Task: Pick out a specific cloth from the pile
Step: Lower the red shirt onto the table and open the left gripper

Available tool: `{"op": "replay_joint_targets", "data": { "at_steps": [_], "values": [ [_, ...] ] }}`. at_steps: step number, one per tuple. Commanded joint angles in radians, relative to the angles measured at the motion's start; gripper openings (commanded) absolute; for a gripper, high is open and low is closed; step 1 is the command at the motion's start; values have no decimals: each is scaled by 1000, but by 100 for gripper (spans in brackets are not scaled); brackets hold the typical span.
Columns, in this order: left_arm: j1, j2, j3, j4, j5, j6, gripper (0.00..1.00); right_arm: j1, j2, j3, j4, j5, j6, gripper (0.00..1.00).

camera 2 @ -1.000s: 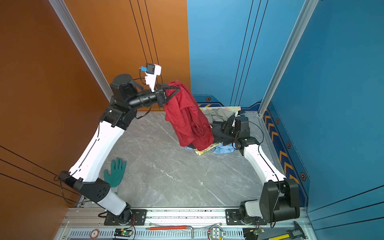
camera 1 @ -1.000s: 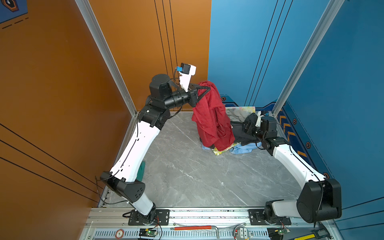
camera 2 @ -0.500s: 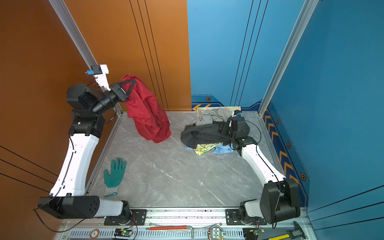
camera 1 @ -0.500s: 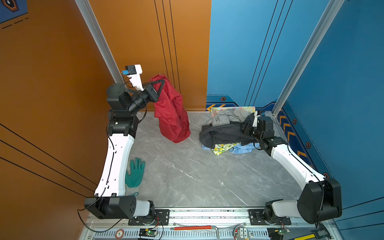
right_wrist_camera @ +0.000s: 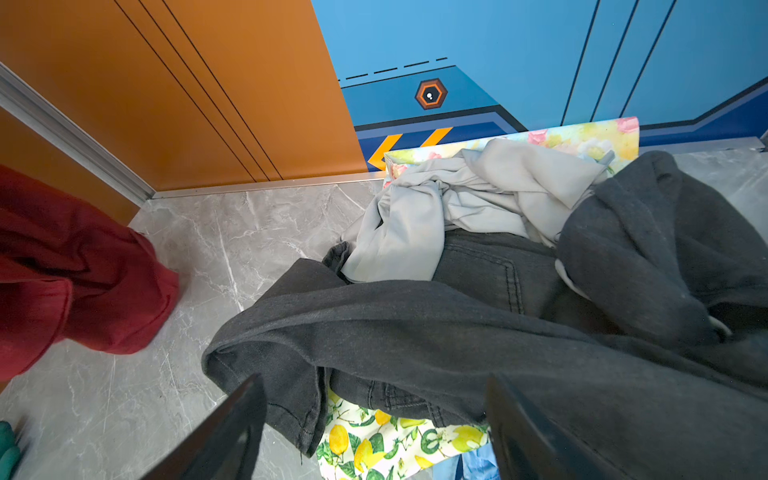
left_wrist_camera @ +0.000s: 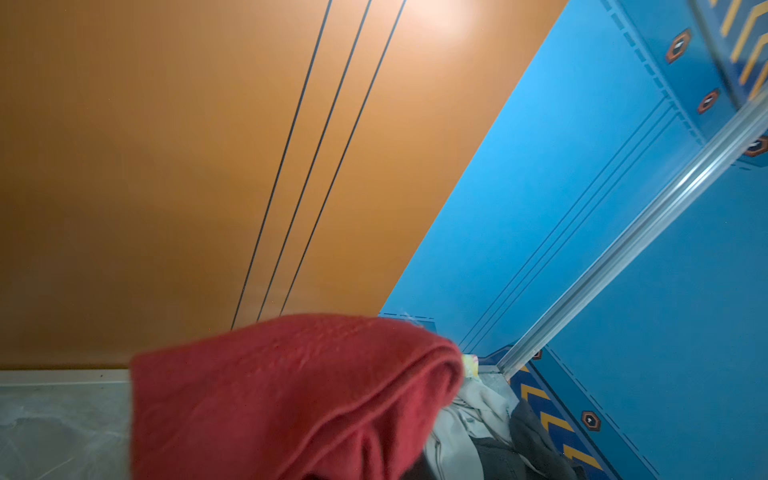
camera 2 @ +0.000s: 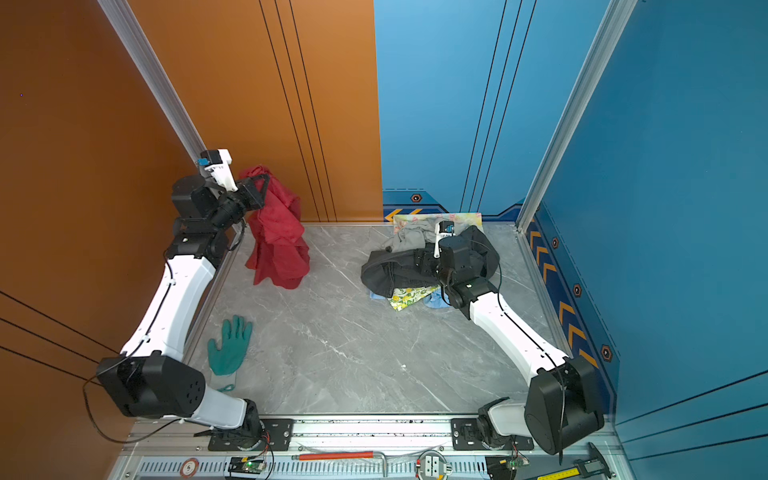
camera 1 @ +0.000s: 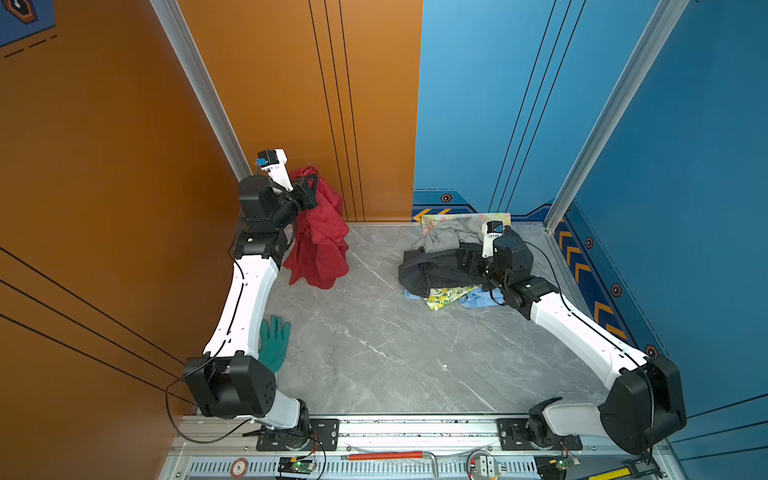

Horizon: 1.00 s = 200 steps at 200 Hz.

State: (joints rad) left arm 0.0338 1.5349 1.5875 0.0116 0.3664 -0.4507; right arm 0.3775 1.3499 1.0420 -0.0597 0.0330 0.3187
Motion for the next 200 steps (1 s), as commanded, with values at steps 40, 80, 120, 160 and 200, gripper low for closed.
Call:
{"op": "replay_joint_targets", "data": {
  "at_steps": [40,80,120,160,200],
  "values": [
    [-38,165,168,34,-143,54,0,8,-23,-10,15,60,-54,84],
    [-15,184,69,-14,-281,168,0,6,-21,-13,38,51,-56,84],
    [9,215,-8,-14,-404,204,0,5,-22,-25,52,47,-52,85],
    [-10,302,11,-74,-496,279,0,-3,-44,-50,52,53,-54,85],
    [-3,397,20,-184,-486,222,0,-13,-56,-66,57,49,-52,85]
  ]
}}
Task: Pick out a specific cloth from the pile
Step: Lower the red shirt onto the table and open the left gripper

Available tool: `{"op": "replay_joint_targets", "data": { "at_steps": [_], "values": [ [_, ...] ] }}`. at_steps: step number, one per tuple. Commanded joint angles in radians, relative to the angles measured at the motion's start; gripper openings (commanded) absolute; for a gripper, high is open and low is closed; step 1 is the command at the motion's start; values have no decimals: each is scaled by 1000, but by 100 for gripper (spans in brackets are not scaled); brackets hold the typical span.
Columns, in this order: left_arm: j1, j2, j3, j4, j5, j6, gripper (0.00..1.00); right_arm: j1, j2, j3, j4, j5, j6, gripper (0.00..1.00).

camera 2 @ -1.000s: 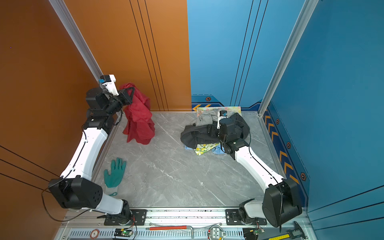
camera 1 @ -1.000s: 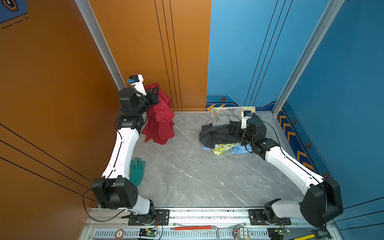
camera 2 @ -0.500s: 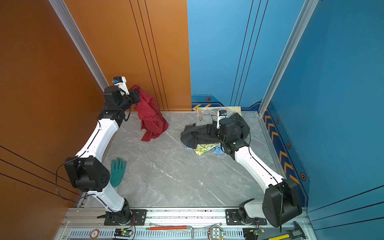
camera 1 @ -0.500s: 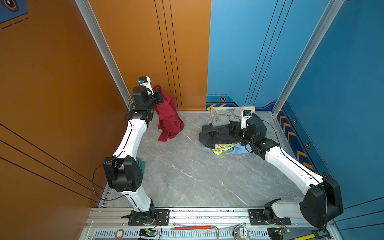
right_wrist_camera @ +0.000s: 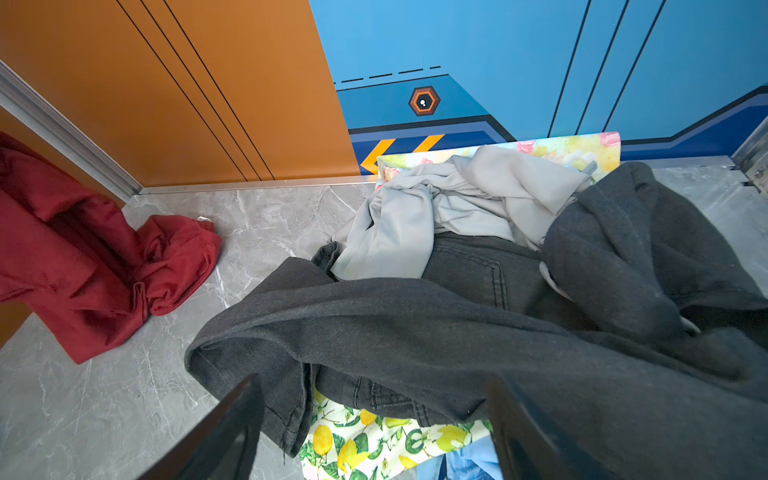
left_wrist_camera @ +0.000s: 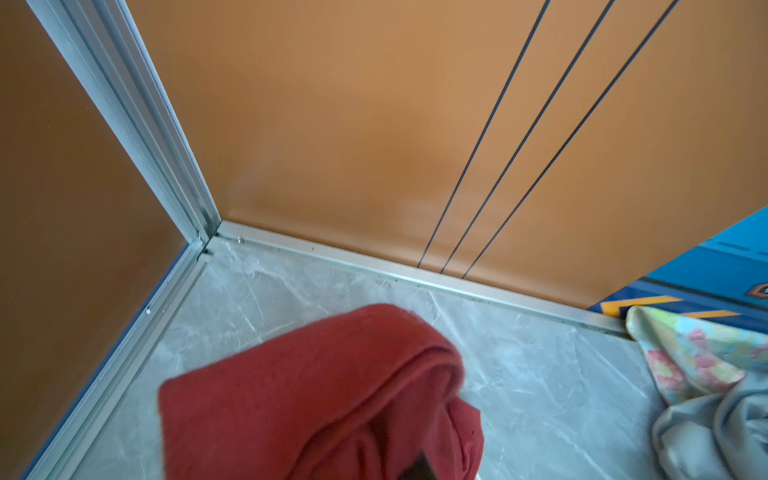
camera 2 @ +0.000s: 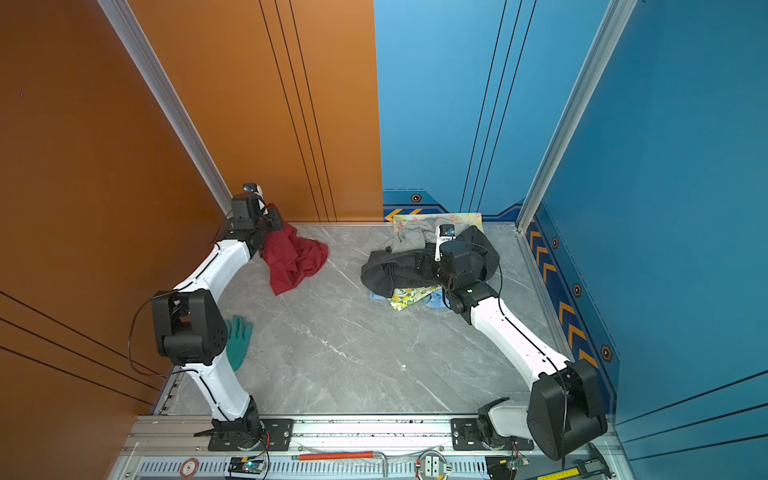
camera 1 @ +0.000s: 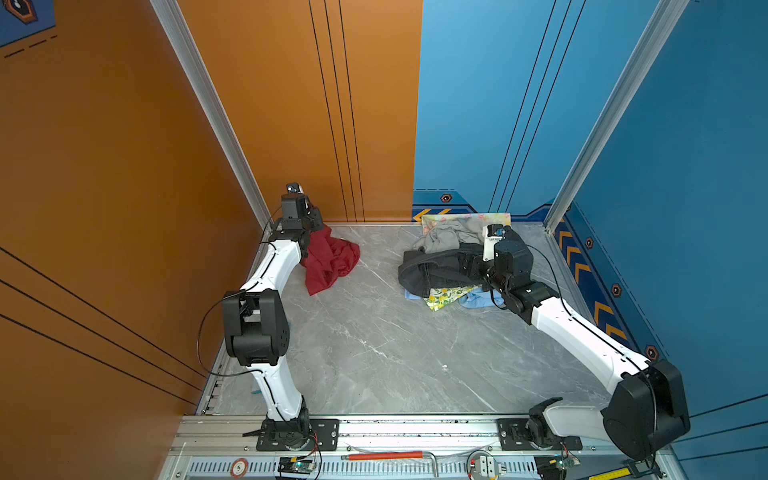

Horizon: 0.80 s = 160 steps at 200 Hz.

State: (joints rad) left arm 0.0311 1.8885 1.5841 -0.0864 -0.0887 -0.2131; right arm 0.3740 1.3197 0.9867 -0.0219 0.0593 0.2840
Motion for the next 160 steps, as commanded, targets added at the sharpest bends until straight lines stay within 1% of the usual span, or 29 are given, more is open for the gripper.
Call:
{"op": "replay_joint_targets", "data": {
  "at_steps": [1,10,13,19,61,94,130,160],
  "values": [
    [0,45,23,-88,-29,-17,0,-11,-25,-11,19,23,-17,85],
    [0,56,16,-93,-24,-35,0,-12,-27,-13,20,23,-15,85],
    [-1,59,13,-125,-25,-43,0,-12,-27,-13,22,22,-14,85],
    [-2,65,4,-135,-20,-58,0,-13,-28,-12,23,22,-14,85],
    [-9,94,-67,-147,41,-176,0,-13,-19,-23,48,10,3,85],
    [-25,148,-64,-154,108,-243,0,-15,-18,-27,43,4,1,85],
    [-48,234,13,-207,113,-259,0,-18,-21,-38,42,-3,4,85],
    [-42,313,120,-326,88,-254,0,-19,-21,-47,39,-7,0,85]
  ]
}}
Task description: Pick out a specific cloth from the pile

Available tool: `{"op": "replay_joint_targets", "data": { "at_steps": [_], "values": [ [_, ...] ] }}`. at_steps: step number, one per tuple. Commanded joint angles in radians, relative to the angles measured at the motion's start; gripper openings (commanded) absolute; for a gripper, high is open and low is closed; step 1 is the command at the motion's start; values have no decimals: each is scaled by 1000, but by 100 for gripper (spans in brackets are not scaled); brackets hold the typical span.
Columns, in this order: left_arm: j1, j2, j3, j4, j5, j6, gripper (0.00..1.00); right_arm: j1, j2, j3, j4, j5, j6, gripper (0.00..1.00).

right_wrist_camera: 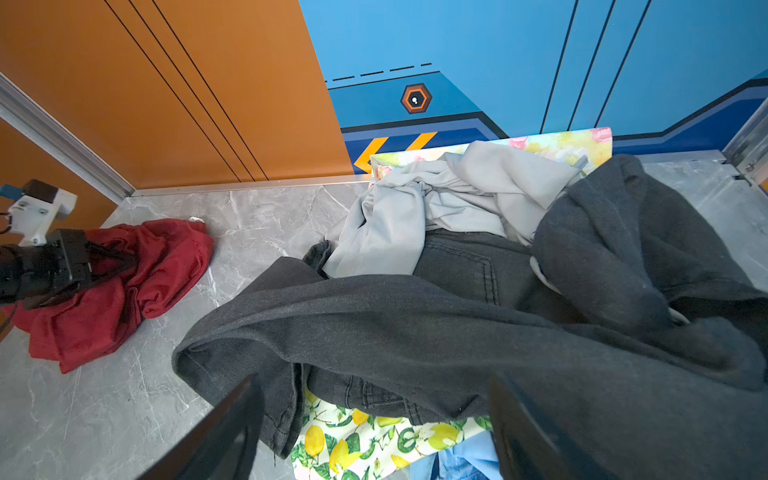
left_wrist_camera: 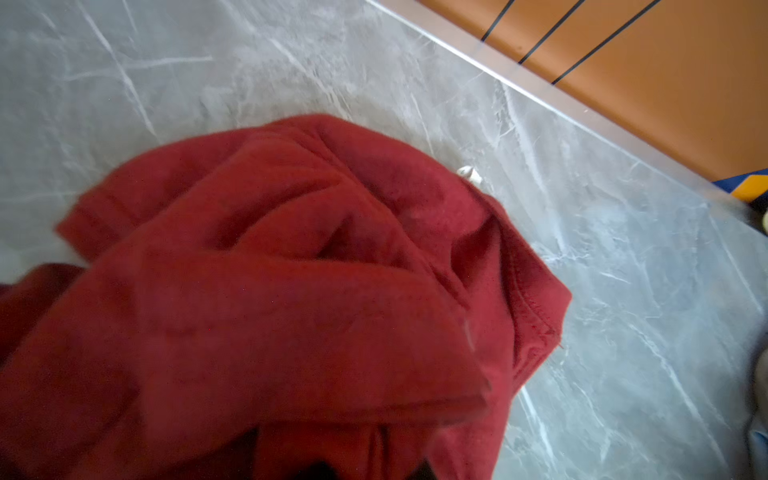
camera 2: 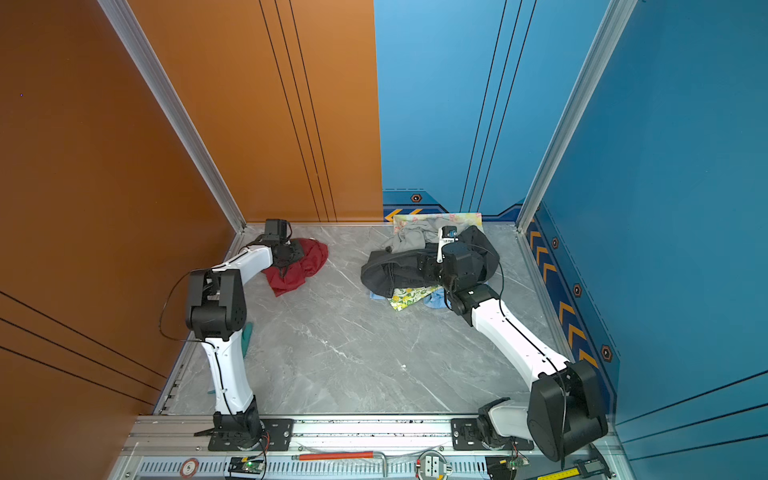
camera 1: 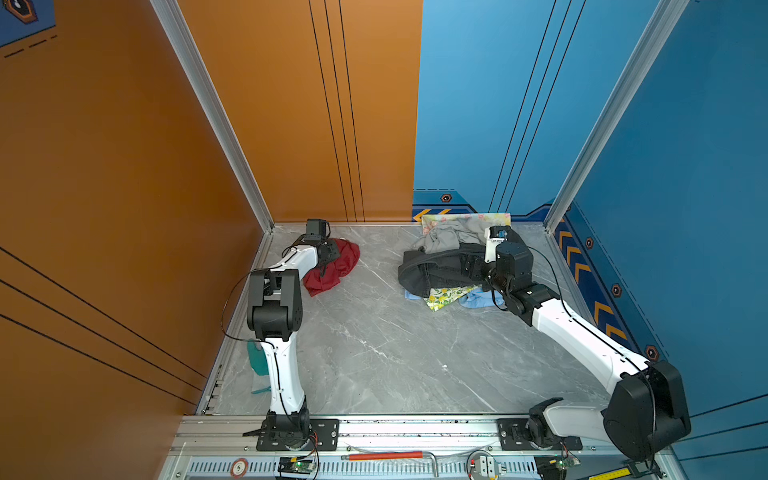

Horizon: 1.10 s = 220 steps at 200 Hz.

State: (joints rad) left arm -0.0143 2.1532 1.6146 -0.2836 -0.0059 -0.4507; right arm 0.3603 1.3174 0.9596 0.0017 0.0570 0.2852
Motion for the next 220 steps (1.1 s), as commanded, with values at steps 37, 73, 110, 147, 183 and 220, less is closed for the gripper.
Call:
{"op": "replay_joint_targets", "data": {
  "at_steps": [37,73,110,147,183,220],
  "values": [
    [37,107,182,-216,-2,-22,0,-9,-7,-25,24,-10,-6,86],
    [78,165,271,-270,-19,-3,0,-8,10,-20,37,-20,-8,89],
    [141,202,338,-282,1,-16,0,-6,15,-13,37,-28,-27,93],
    [154,219,378,-282,13,-11,6,-1,2,-12,35,-19,-48,98],
    [127,149,360,-280,-13,28,54,0,-14,-9,44,-15,-51,100],
    [101,43,339,-280,-14,59,98,-1,-48,8,25,3,-62,99]
  ]
}}
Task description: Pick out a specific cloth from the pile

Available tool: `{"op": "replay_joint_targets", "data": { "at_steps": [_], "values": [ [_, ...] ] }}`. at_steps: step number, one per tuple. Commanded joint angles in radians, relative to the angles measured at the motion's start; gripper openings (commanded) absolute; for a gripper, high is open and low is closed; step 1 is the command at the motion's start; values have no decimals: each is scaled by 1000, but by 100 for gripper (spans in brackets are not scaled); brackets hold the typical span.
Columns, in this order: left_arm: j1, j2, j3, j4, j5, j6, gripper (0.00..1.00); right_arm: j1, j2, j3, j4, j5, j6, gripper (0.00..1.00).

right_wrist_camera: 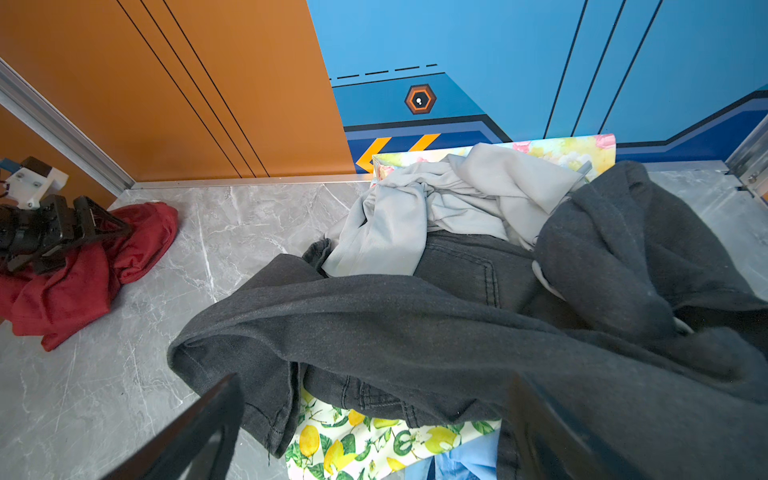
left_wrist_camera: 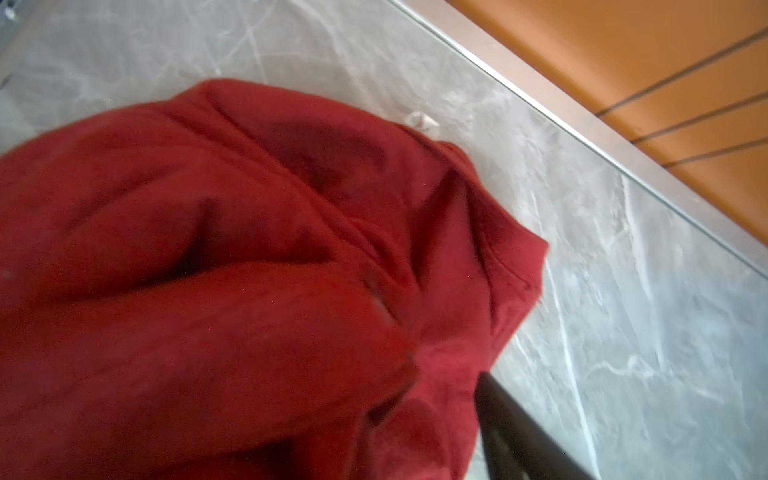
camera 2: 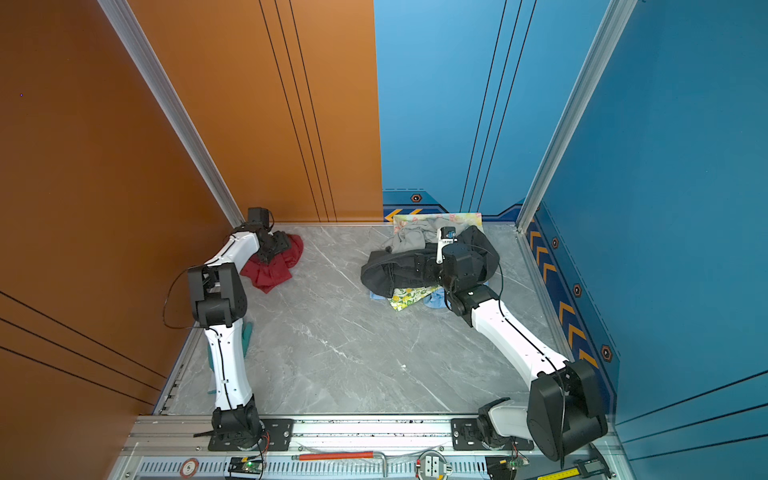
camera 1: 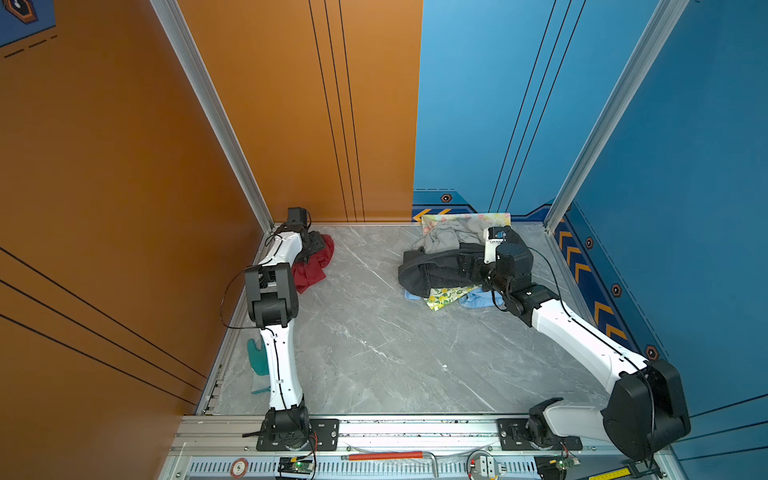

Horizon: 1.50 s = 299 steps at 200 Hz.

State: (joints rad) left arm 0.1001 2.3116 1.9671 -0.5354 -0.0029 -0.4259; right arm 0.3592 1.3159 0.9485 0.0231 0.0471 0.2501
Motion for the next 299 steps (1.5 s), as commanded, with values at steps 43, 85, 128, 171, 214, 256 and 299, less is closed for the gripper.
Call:
{"op": "replay_joint_targets", "data": {
  "at_steps": [43,85,128,171,214,256,299],
  "values": [
    [-48,-241,-56,-2,-8,85,98,-7,-124,8,-5,23,-35,100],
    [-102,-353,-144,49,-18,187,98,-41,-190,-19,-5,10,-28,100],
    [-124,-445,-280,103,-24,256,98,-81,-231,-42,-10,9,-24,100],
    [-126,-659,-620,453,45,275,98,-139,-243,-100,26,9,-17,100],
    [-122,-841,-888,649,43,238,98,-157,-253,-235,146,101,-57,100],
    [-116,-957,-1090,682,-10,257,98,-169,-253,-382,285,189,-93,100],
    [-83,-1023,-1324,824,-115,315,98,-215,-235,-518,436,195,-123,100]
  ]
}}
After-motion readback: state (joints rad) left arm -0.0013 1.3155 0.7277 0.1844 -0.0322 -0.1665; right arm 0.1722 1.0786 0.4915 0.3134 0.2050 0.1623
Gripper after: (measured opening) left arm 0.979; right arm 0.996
